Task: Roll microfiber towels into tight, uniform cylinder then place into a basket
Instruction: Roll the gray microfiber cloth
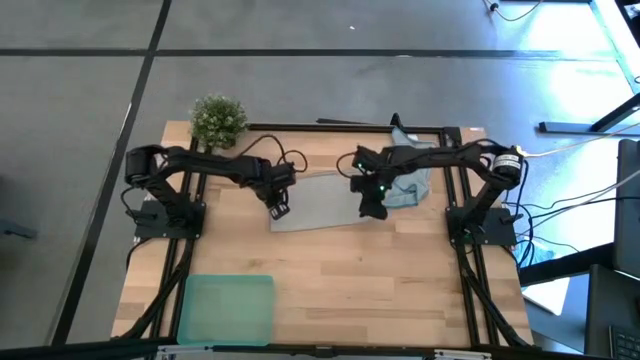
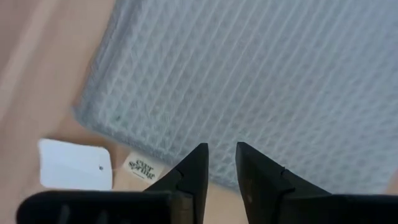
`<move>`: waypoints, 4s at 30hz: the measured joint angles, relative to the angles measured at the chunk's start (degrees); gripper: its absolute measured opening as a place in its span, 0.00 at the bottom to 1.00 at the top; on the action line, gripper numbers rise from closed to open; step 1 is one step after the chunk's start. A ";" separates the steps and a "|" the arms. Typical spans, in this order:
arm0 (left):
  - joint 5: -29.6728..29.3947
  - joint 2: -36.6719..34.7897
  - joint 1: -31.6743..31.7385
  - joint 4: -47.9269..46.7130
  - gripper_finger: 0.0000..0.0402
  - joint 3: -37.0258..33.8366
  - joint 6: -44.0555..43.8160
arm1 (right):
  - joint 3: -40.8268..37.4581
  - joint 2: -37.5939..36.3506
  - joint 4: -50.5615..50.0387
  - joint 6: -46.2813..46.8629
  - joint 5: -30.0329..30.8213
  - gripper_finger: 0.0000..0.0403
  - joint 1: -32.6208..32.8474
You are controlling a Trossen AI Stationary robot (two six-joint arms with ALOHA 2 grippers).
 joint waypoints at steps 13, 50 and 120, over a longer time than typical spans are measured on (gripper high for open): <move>-0.09 2.74 -0.35 2.31 0.20 -1.93 0.01 | -10.43 -0.09 15.83 8.23 8.04 0.29 -0.02; 0.98 -1.15 -3.98 1.24 0.20 1.22 0.65 | -1.29 -0.01 10.90 4.71 4.61 0.29 -2.55; 7.54 -6.24 -12.16 15.84 0.20 -8.51 -9.42 | -3.00 -0.89 20.84 -1.57 23.12 0.29 -8.76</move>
